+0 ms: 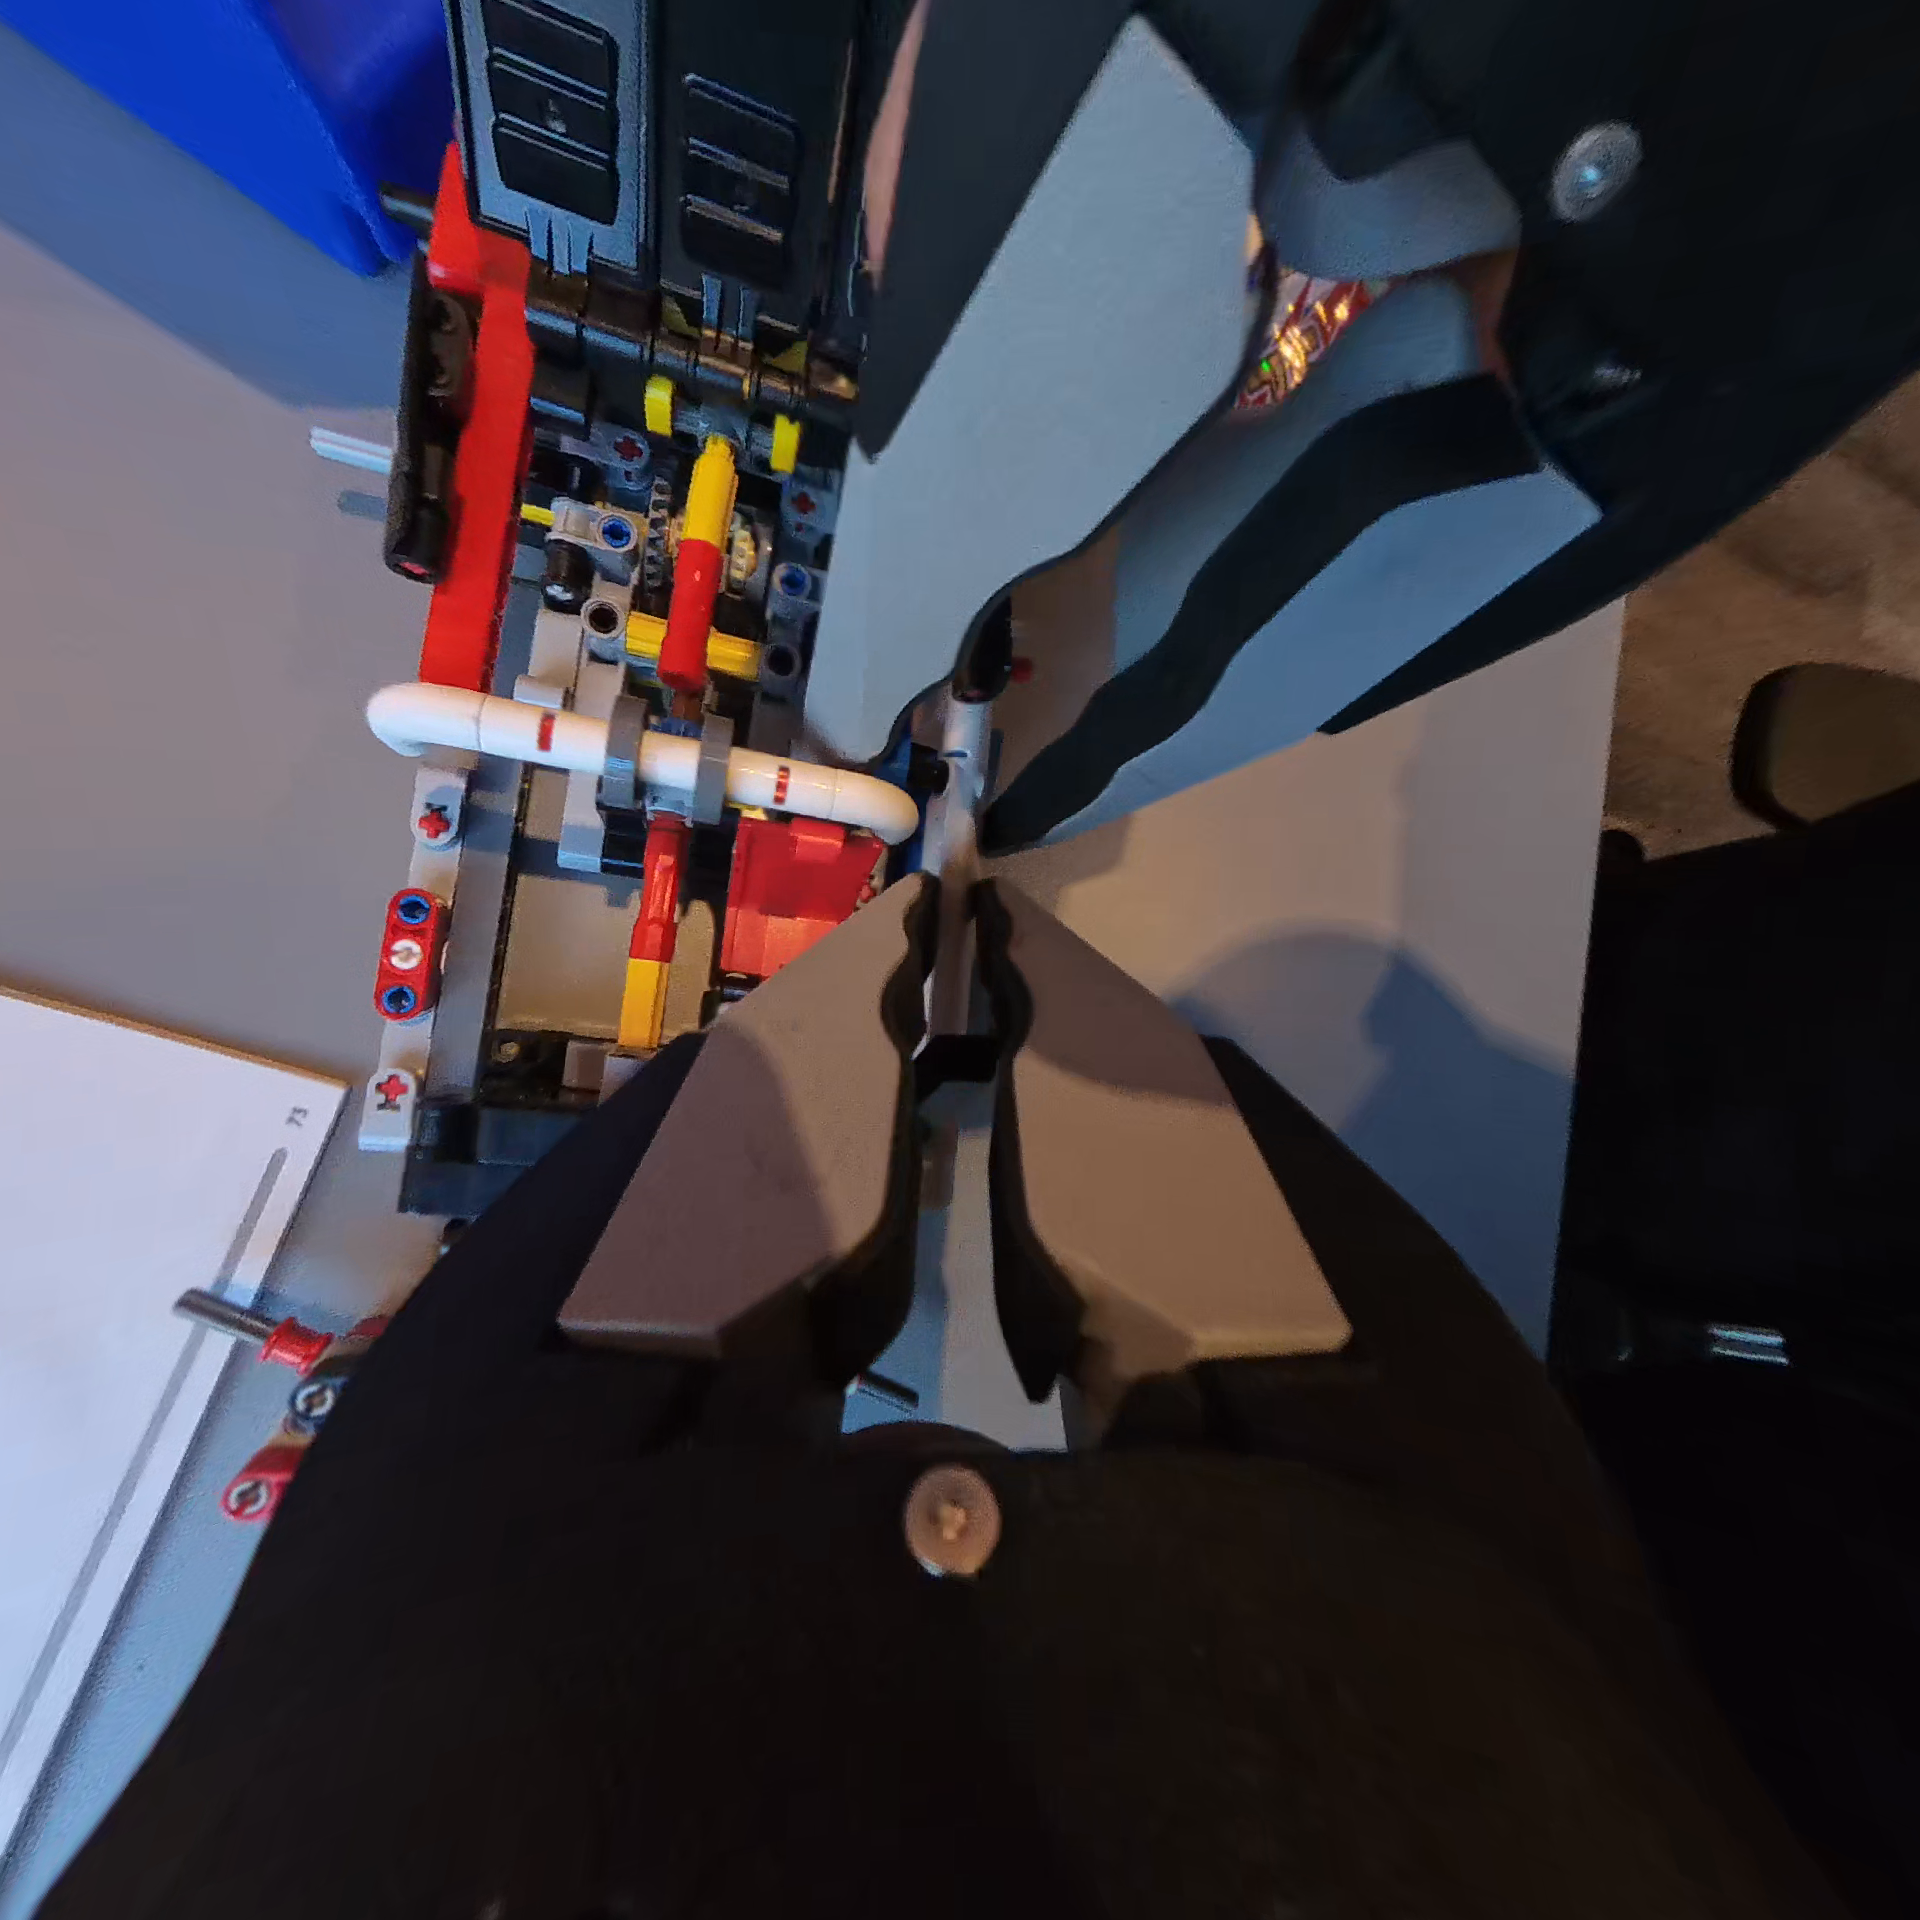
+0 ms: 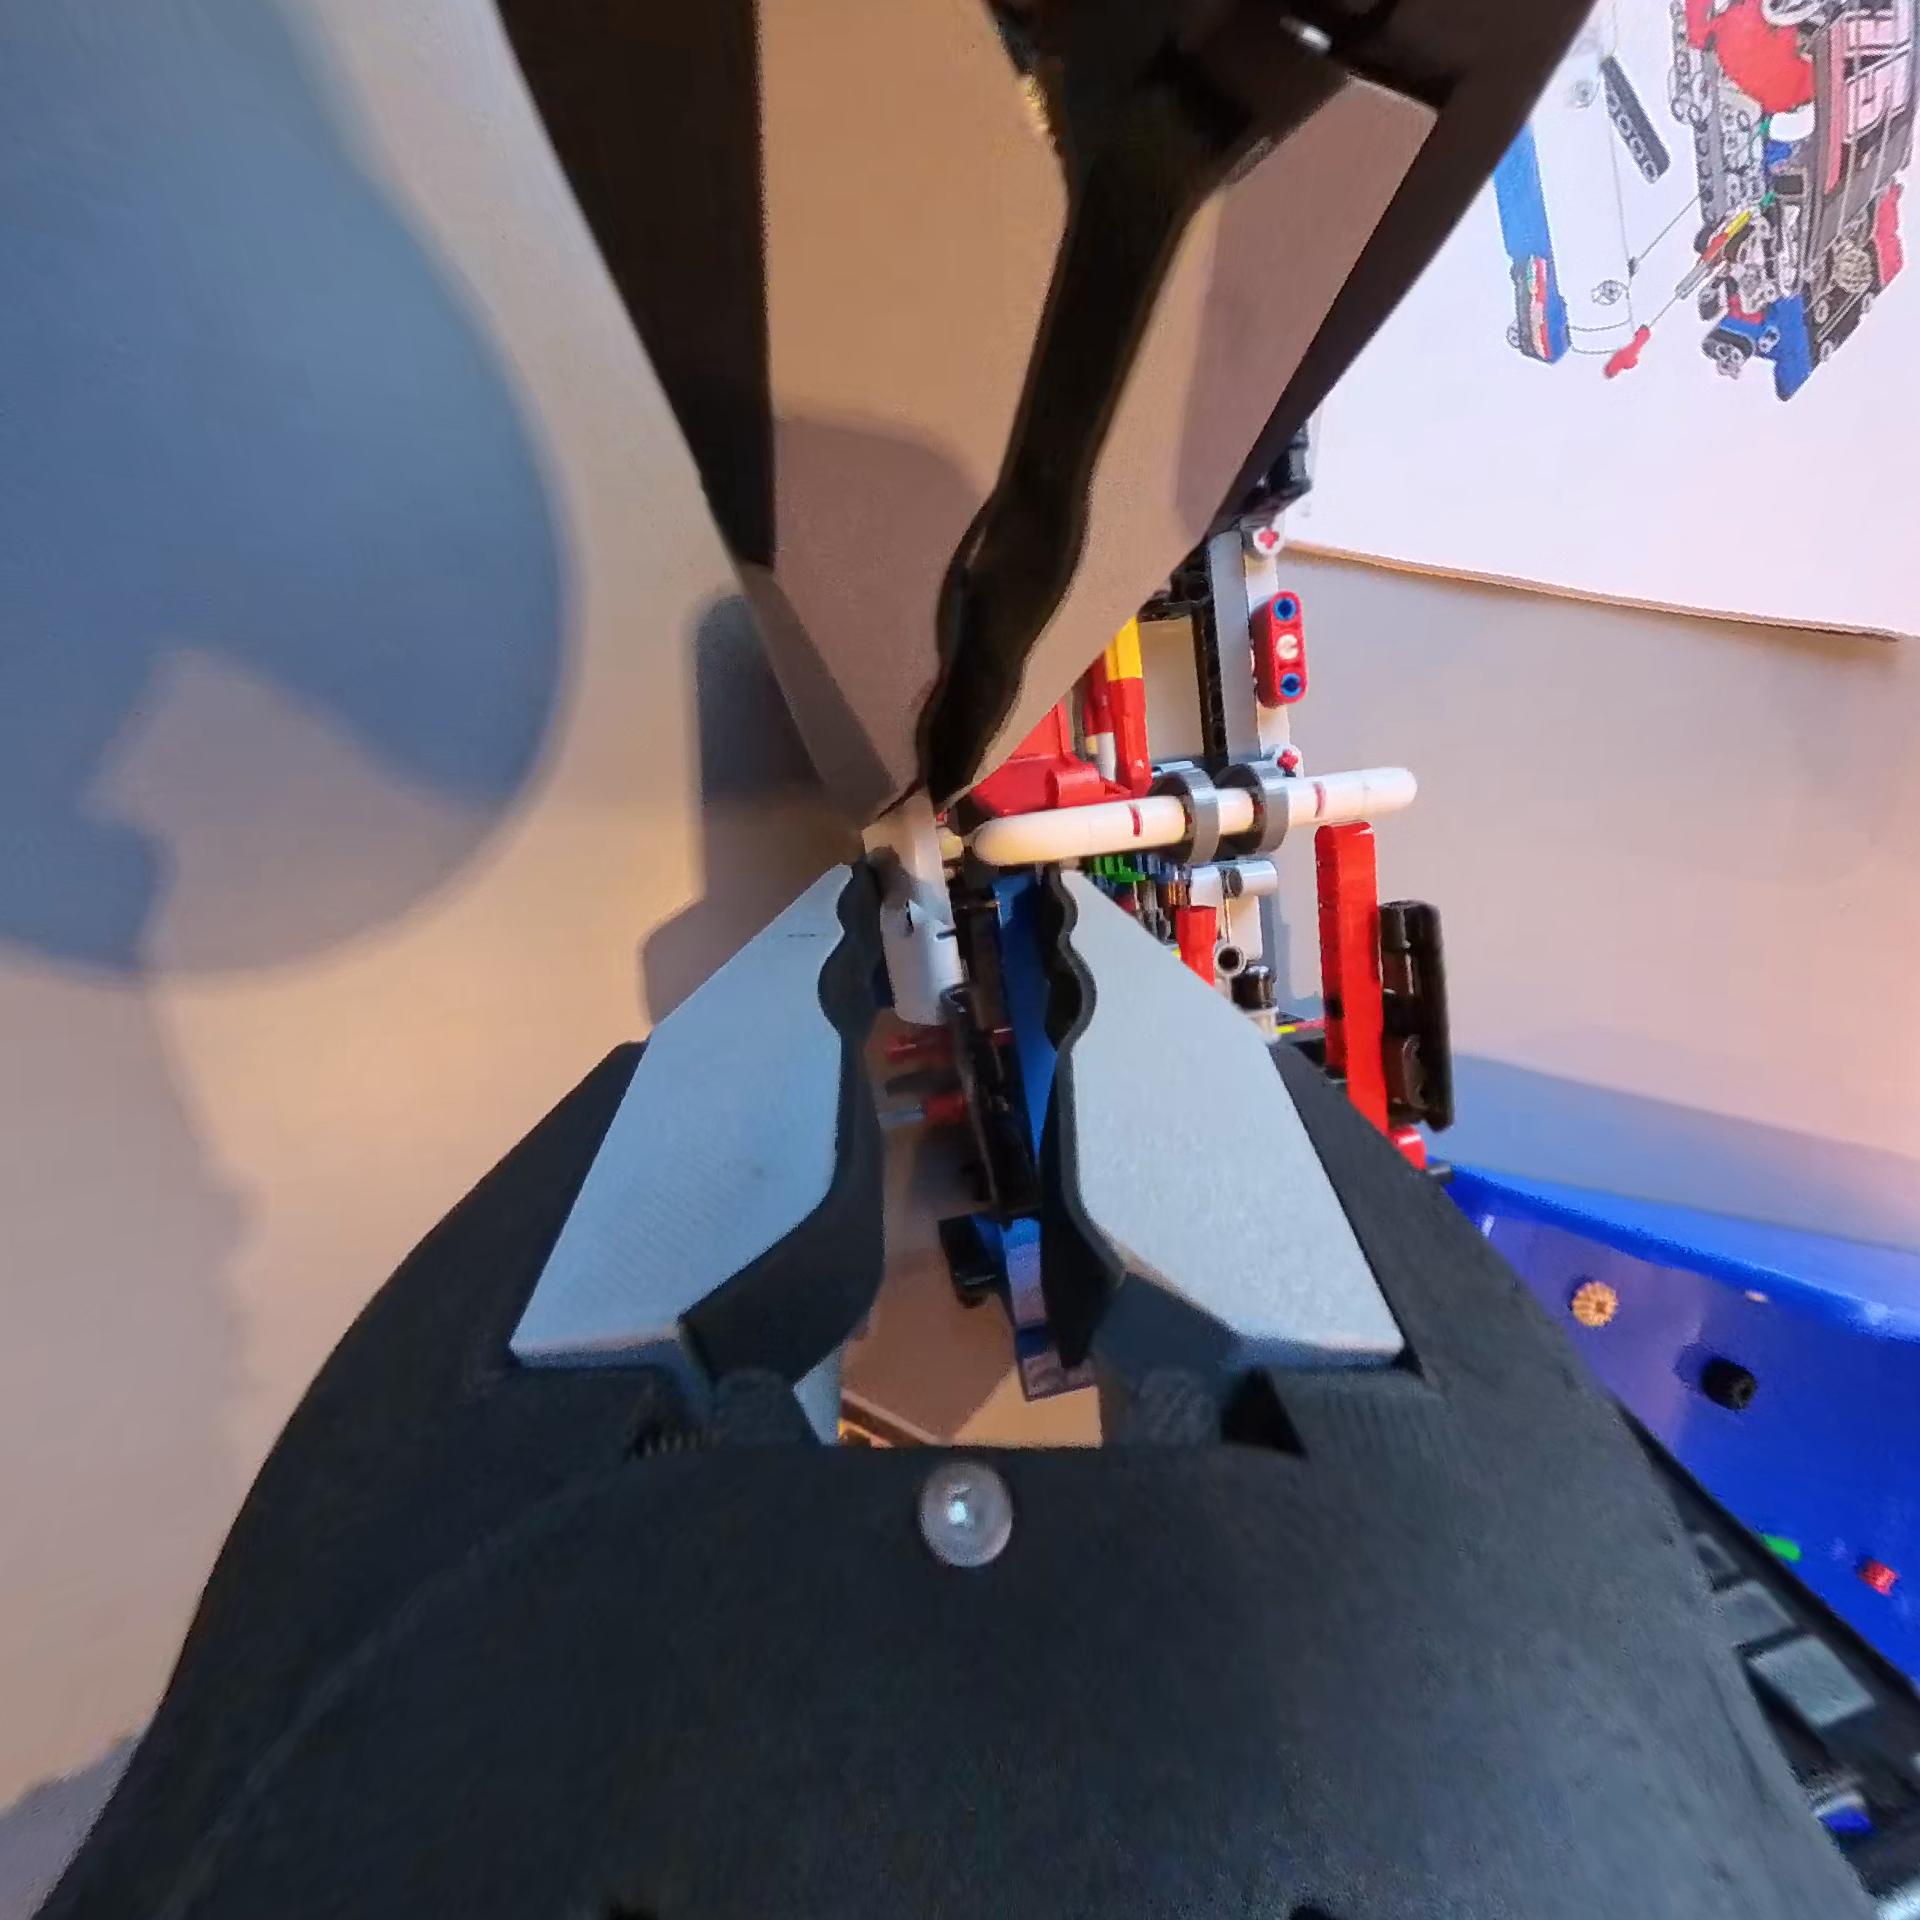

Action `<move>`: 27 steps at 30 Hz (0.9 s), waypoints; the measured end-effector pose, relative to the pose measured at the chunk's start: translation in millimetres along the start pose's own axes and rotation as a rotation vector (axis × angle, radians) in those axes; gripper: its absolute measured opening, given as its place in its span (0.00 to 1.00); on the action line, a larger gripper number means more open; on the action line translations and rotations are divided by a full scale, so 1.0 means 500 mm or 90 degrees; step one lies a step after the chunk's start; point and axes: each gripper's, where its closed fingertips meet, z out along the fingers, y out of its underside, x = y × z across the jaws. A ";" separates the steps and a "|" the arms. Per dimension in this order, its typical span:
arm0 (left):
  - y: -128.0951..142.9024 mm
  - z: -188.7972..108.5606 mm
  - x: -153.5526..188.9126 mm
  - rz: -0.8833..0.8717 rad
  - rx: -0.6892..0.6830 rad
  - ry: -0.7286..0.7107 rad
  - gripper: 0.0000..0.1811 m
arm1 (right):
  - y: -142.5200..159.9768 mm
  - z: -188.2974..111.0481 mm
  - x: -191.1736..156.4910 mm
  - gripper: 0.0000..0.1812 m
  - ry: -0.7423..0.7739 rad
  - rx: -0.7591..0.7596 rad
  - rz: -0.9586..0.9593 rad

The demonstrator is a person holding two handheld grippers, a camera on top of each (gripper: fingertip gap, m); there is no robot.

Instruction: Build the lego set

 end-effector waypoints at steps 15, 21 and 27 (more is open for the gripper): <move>0.005 -0.003 0.018 -0.039 -0.013 0.092 0.02 | -0.012 -0.034 -0.007 0.17 0.175 0.119 -0.100; 0.000 -0.002 0.023 -0.064 0.001 0.131 0.02 | -0.012 -0.033 -0.023 0.11 0.173 0.113 -0.149; 0.004 -0.003 0.025 -0.075 0.005 0.152 0.02 | -0.018 -0.021 -0.031 0.11 0.138 0.106 -0.146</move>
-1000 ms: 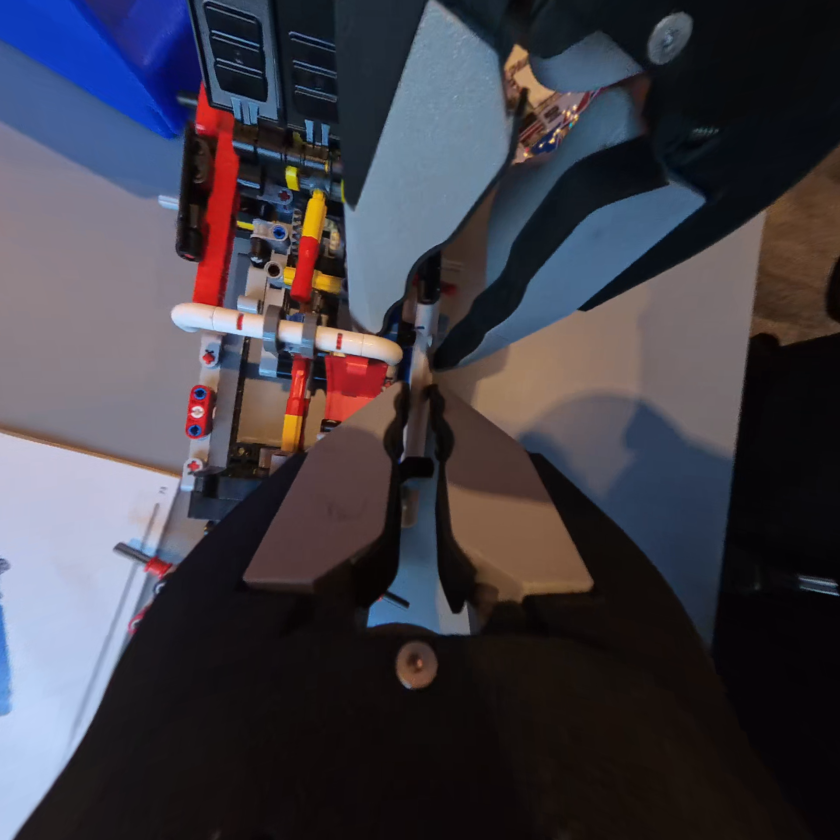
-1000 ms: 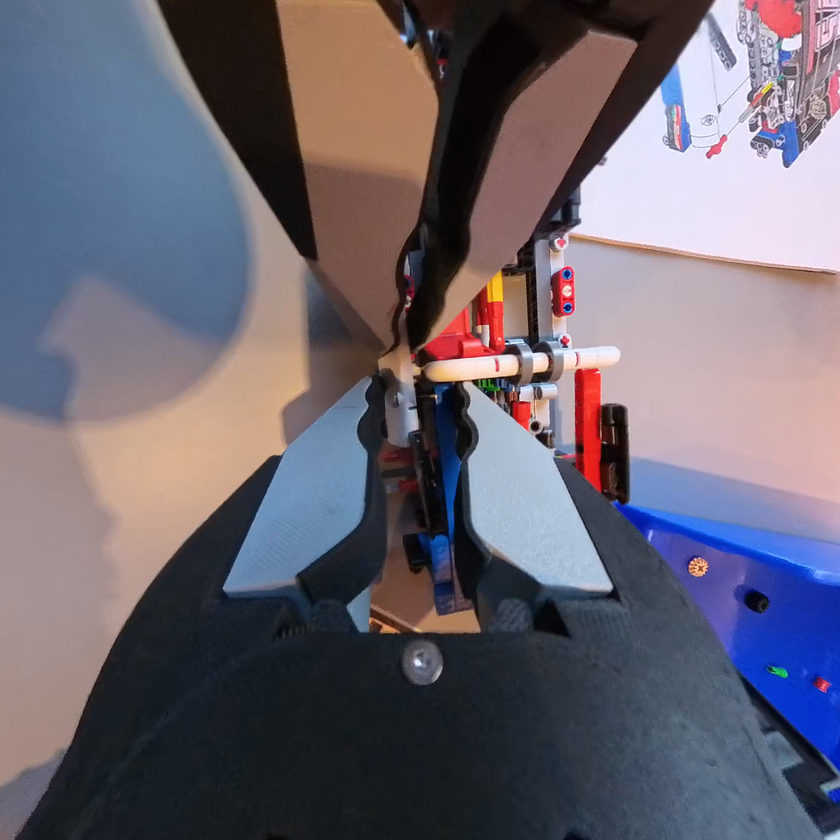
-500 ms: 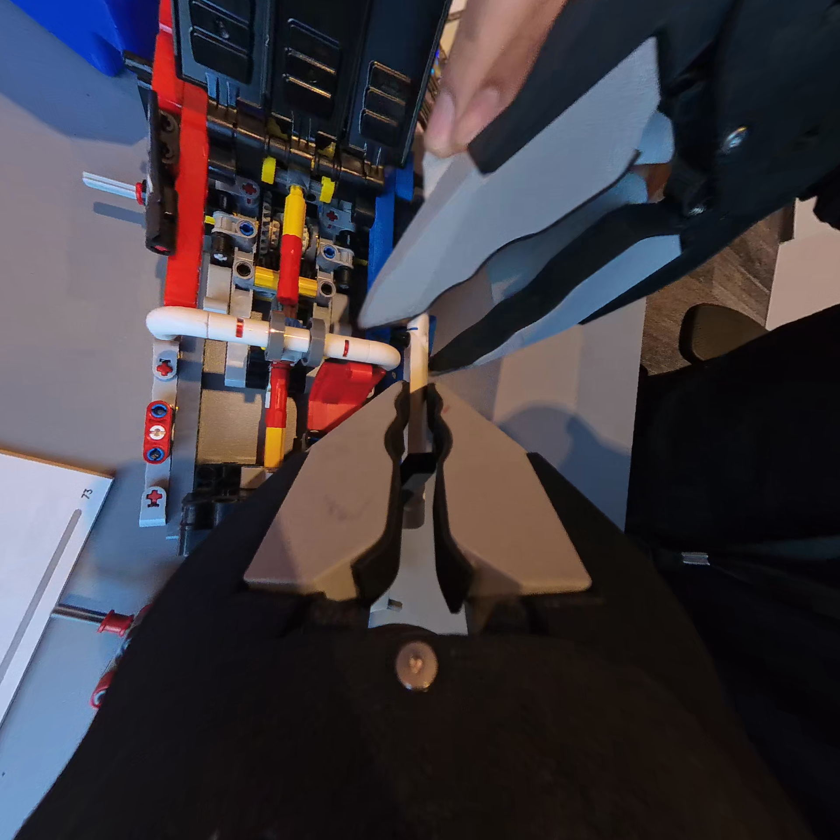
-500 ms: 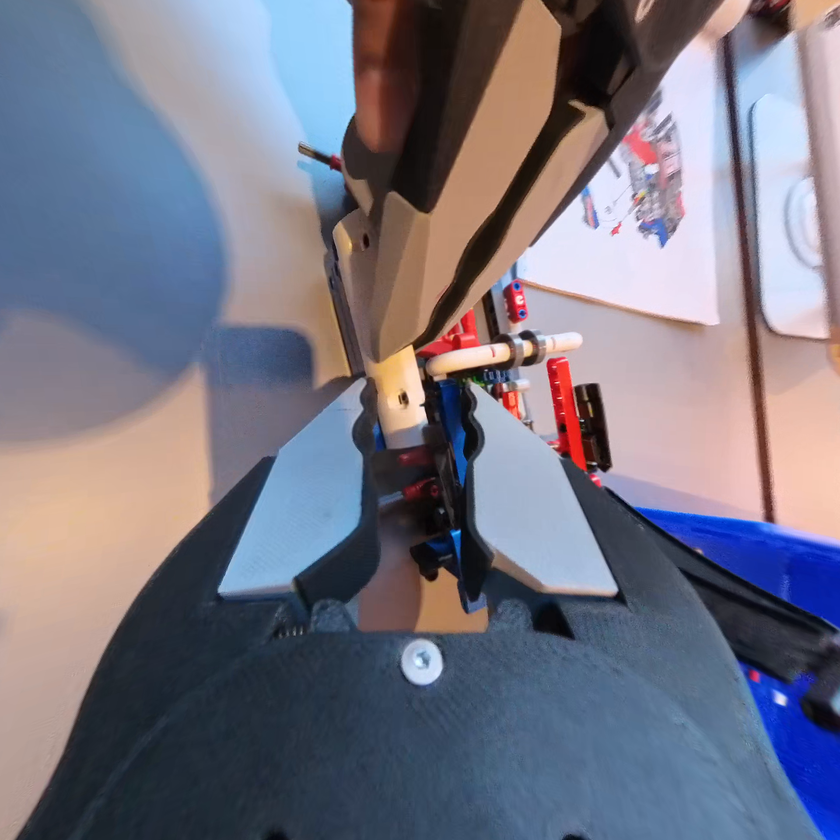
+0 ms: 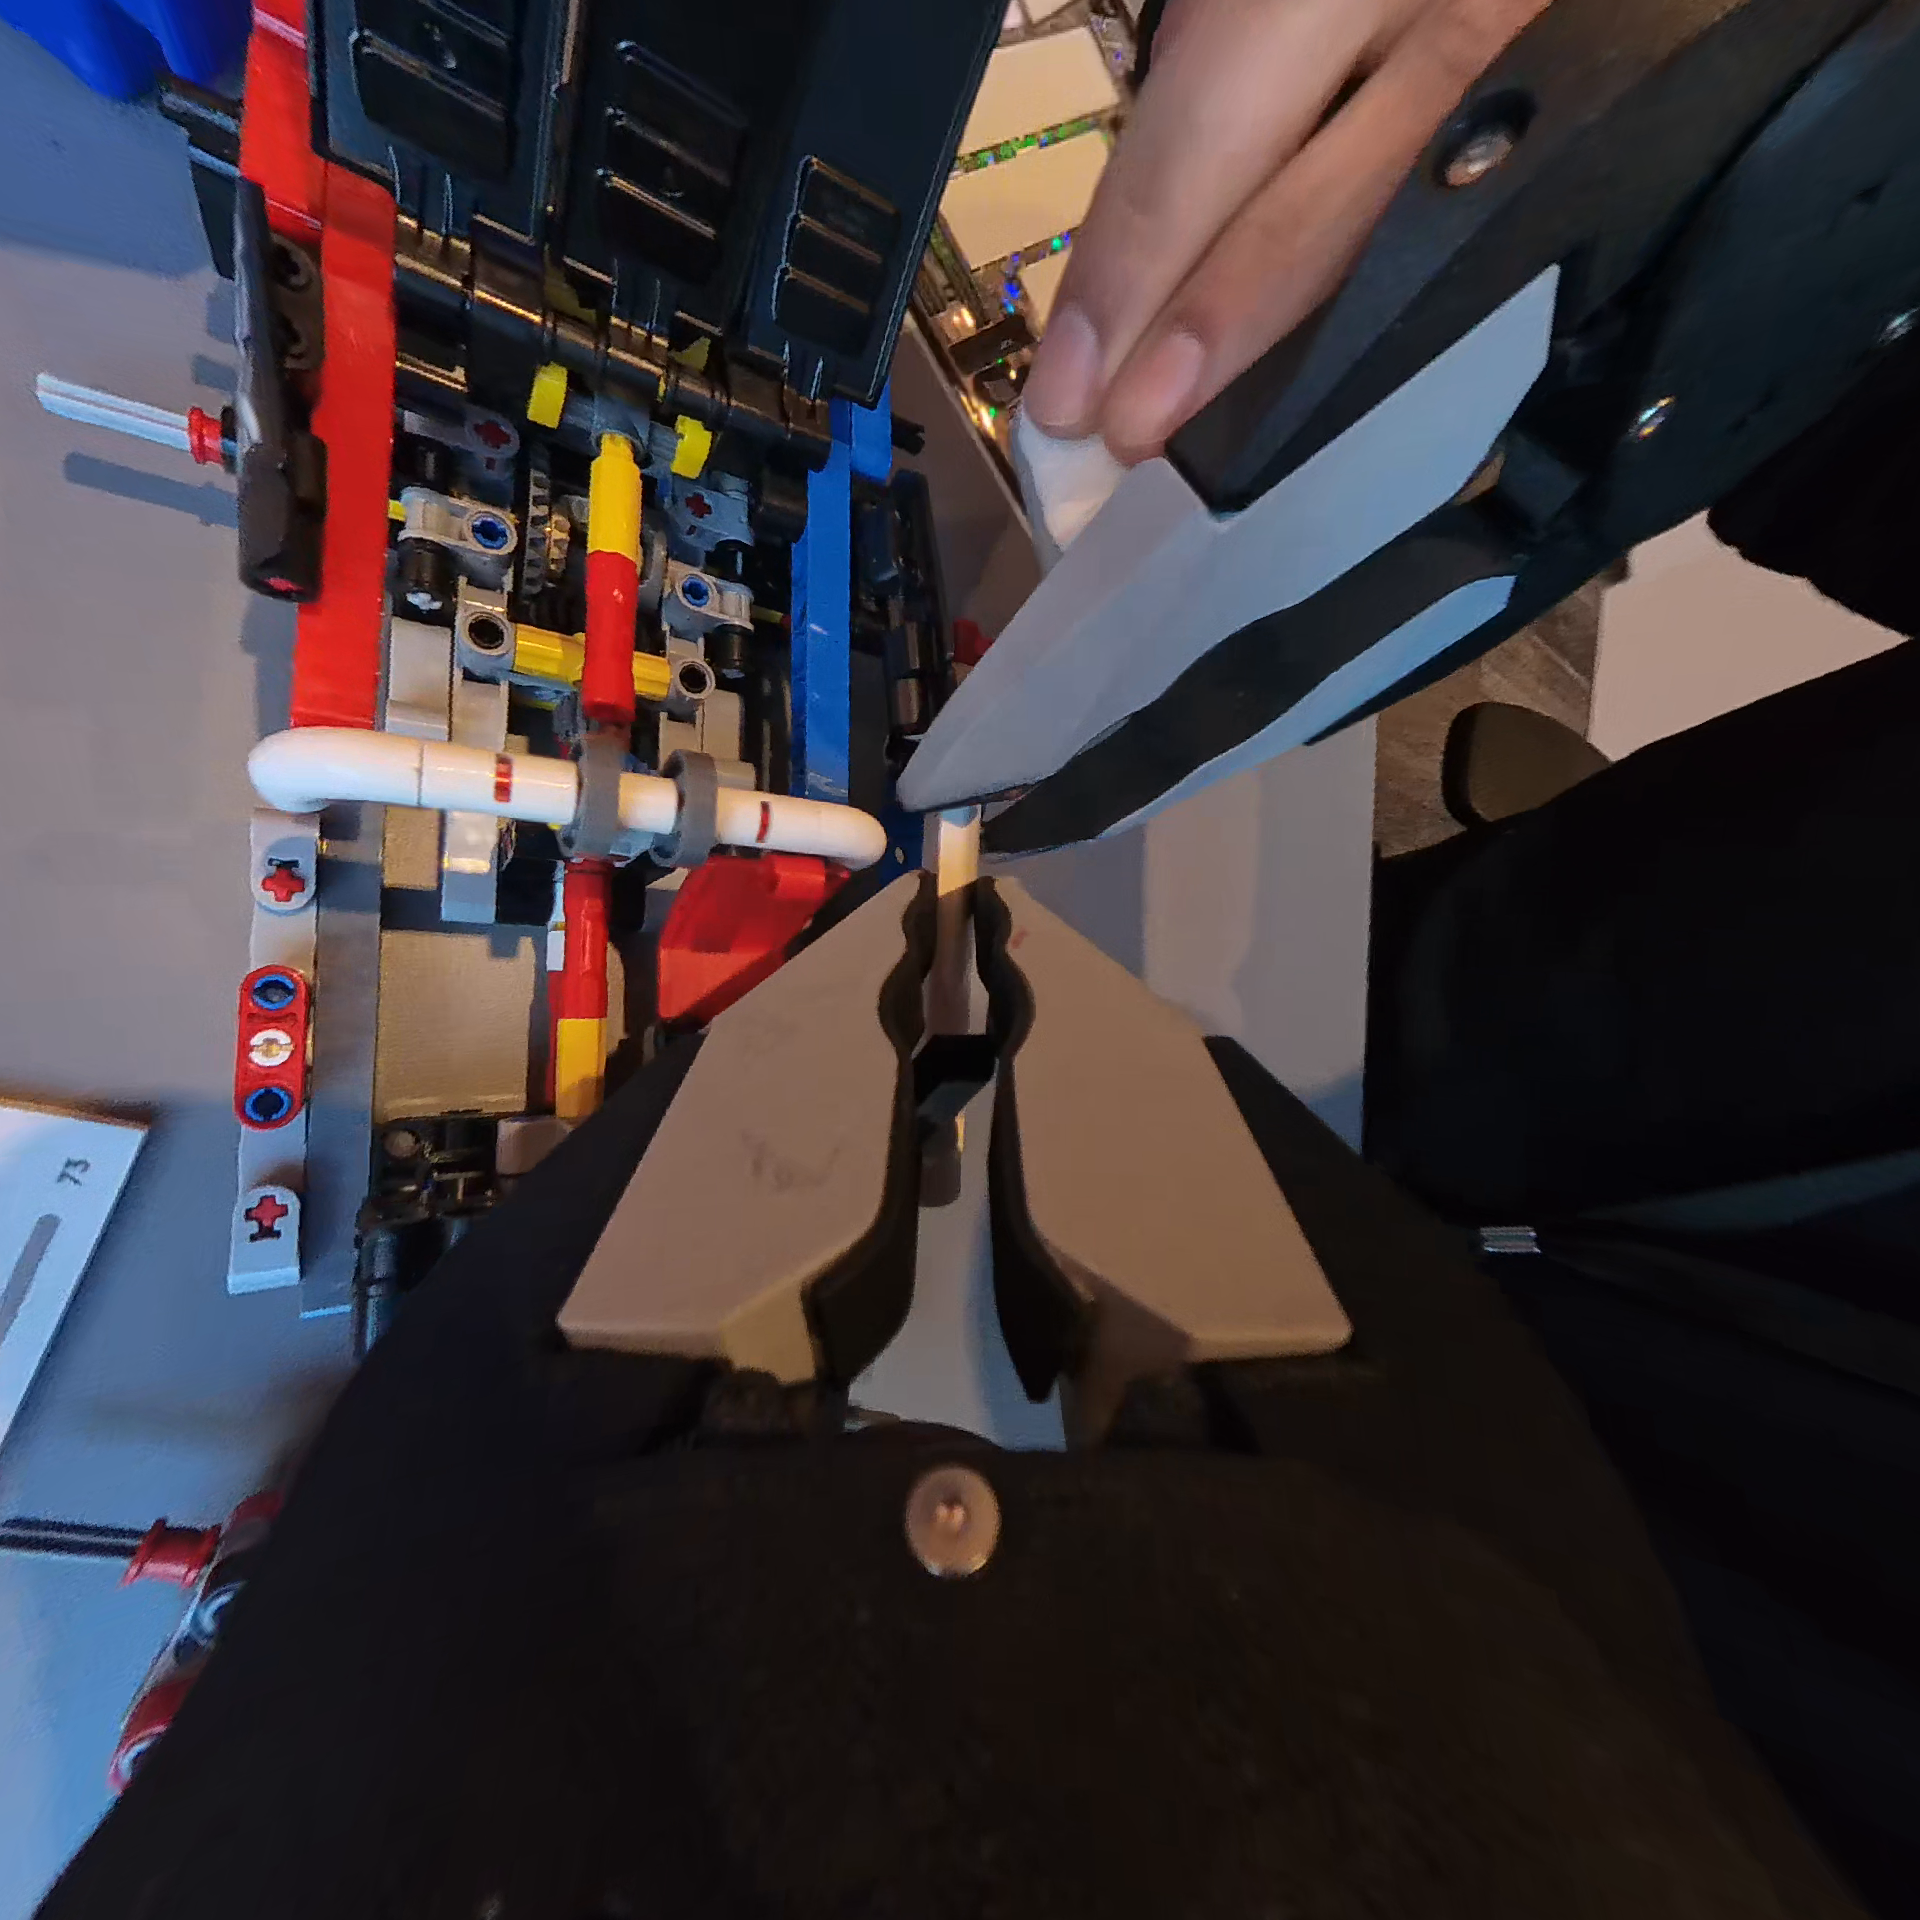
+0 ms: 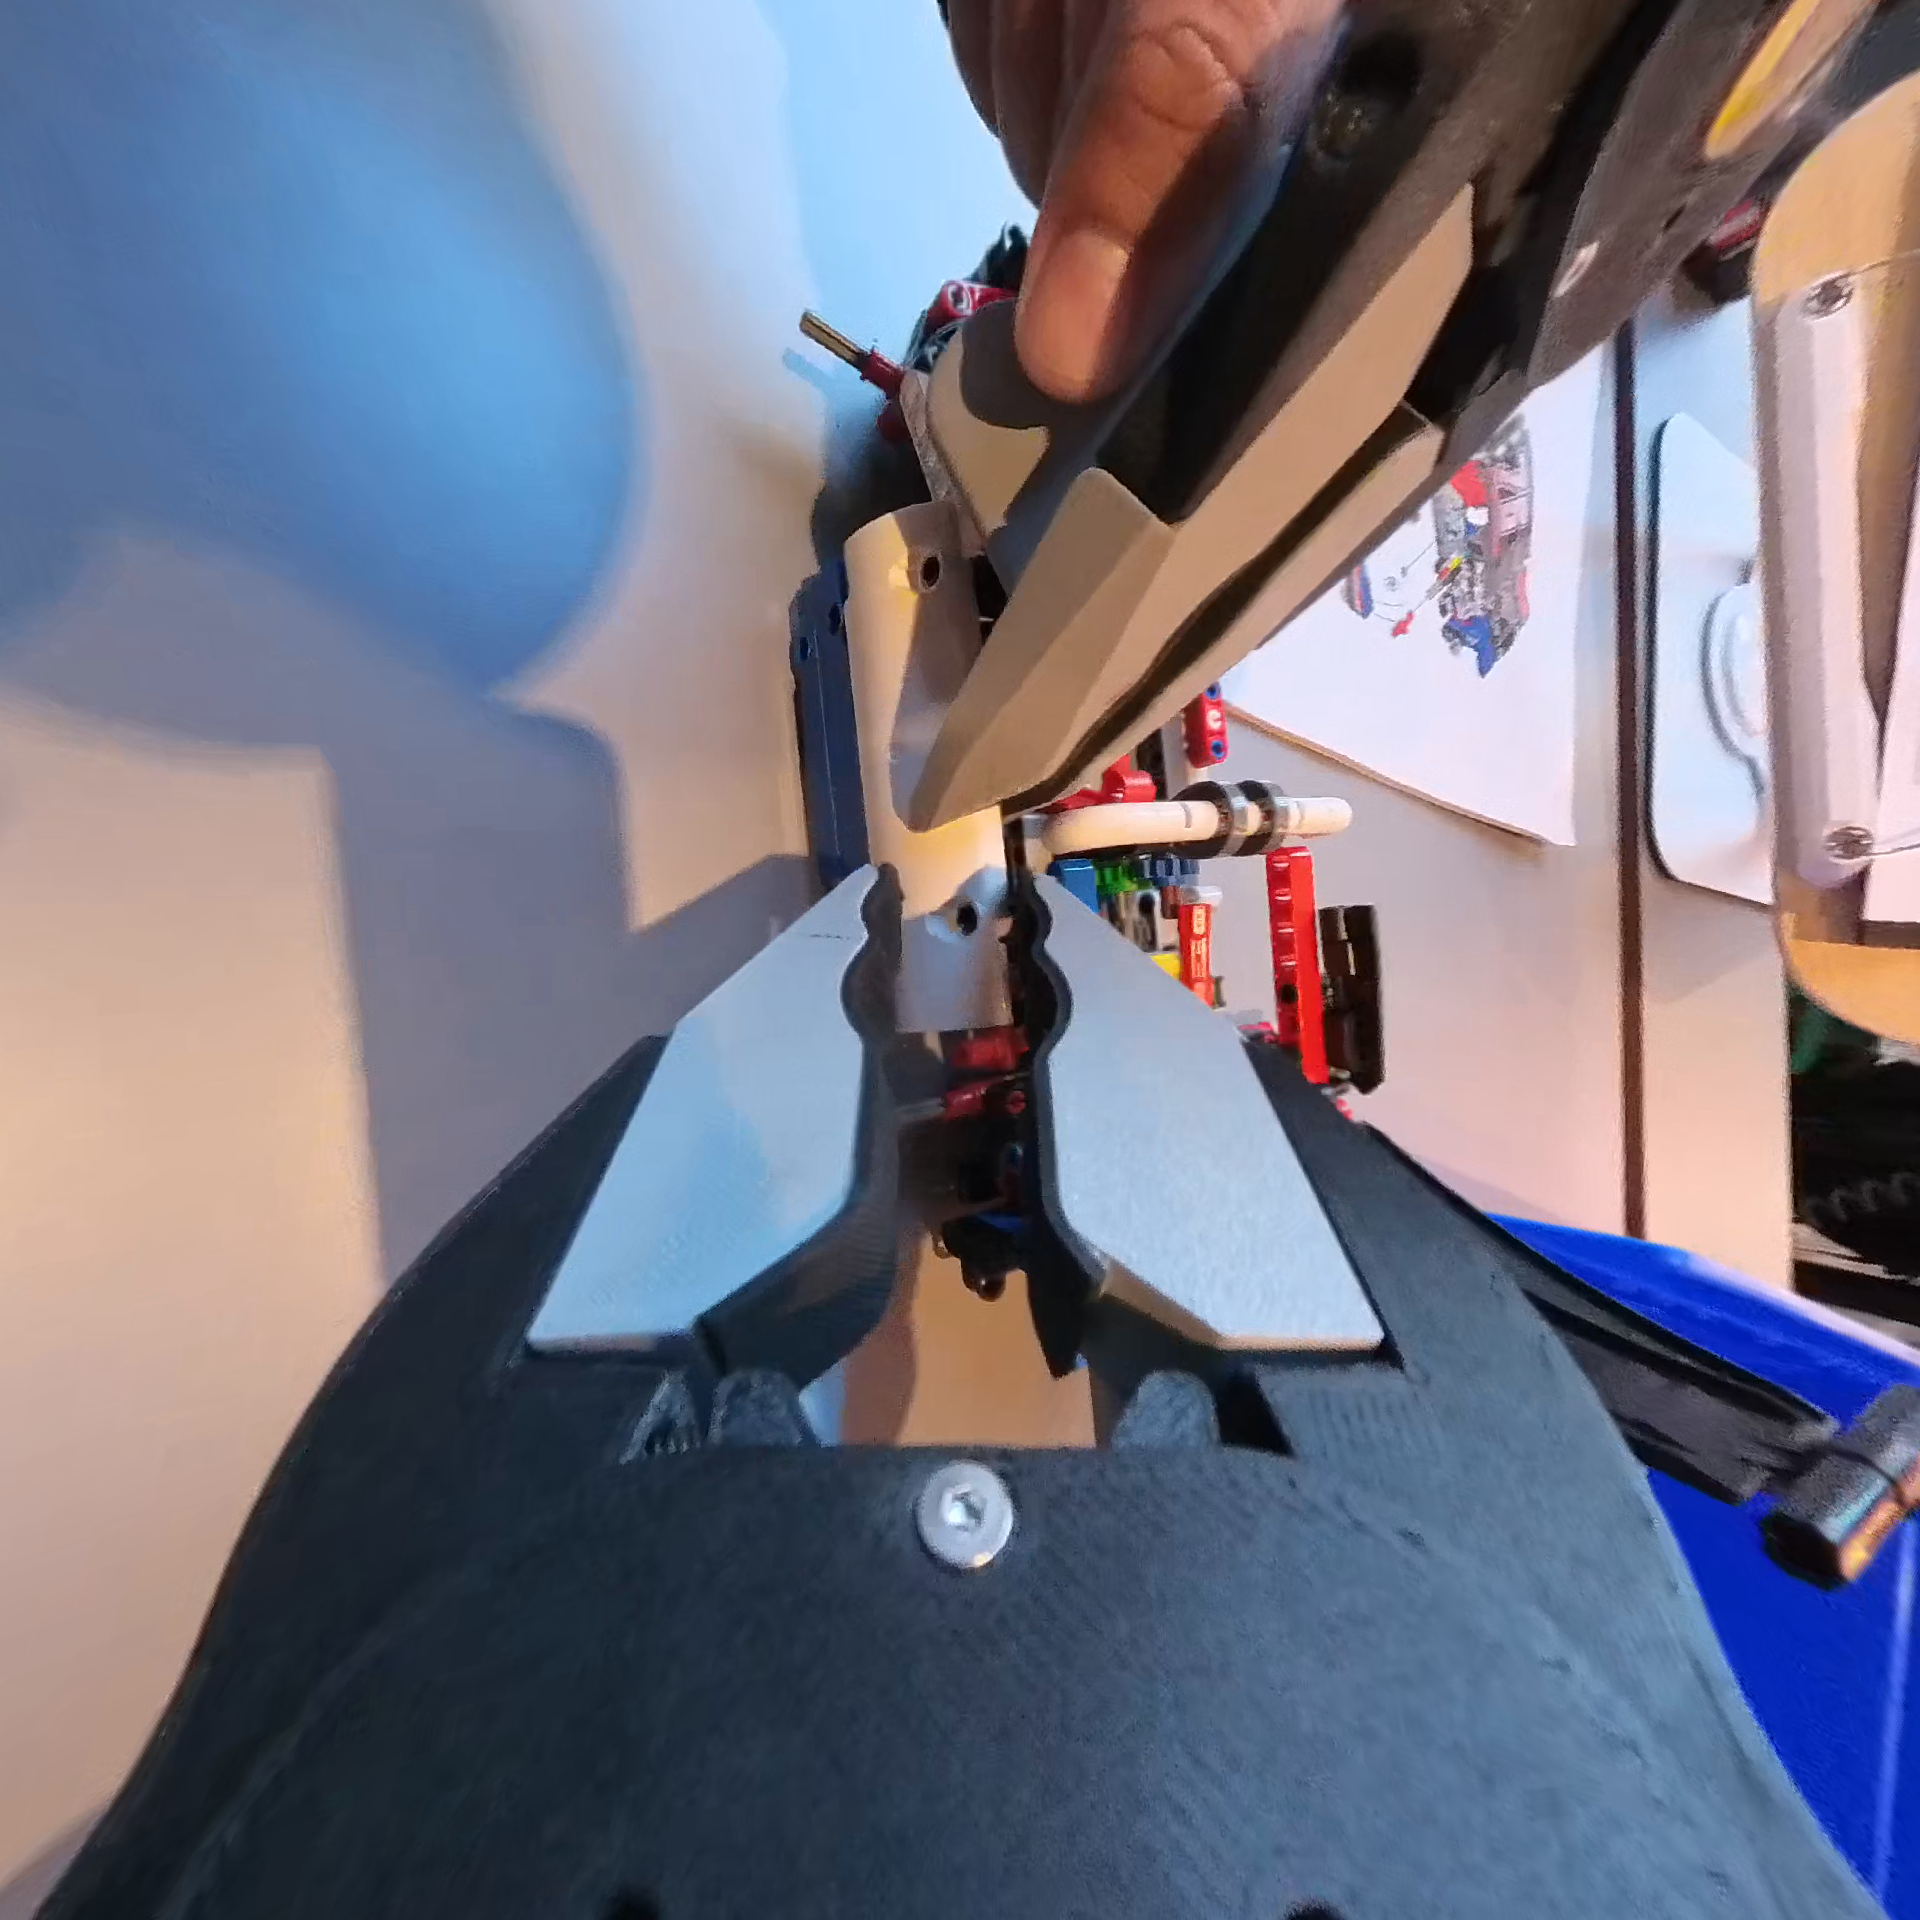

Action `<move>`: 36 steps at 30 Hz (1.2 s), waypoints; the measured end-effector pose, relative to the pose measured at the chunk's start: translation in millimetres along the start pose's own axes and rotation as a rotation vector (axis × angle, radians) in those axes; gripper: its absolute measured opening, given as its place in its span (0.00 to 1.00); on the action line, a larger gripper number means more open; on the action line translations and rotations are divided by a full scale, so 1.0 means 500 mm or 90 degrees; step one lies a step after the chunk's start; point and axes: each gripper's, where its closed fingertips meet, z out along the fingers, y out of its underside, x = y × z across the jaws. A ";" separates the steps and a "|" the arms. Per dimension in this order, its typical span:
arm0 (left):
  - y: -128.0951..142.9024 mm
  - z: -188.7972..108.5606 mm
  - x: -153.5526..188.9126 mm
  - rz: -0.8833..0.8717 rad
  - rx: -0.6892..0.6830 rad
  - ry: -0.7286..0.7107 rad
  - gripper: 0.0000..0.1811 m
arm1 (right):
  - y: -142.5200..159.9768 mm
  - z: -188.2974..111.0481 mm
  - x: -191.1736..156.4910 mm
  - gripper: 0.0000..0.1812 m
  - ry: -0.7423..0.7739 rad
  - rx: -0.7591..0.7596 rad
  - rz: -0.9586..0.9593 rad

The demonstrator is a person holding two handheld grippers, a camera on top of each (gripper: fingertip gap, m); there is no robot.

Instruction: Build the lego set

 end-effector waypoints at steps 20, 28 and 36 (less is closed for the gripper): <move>0.056 -0.012 0.023 0.098 -0.030 -0.068 0.02 | 0.011 -0.053 -0.017 0.12 -0.013 0.056 0.178; 0.062 -0.015 0.040 0.164 -0.035 -0.094 0.02 | -0.013 -0.050 -0.050 0.16 -0.110 0.136 0.329; 0.062 -0.014 0.052 0.153 -0.036 -0.063 0.02 | -0.019 -0.043 -0.059 0.12 -0.110 0.161 0.326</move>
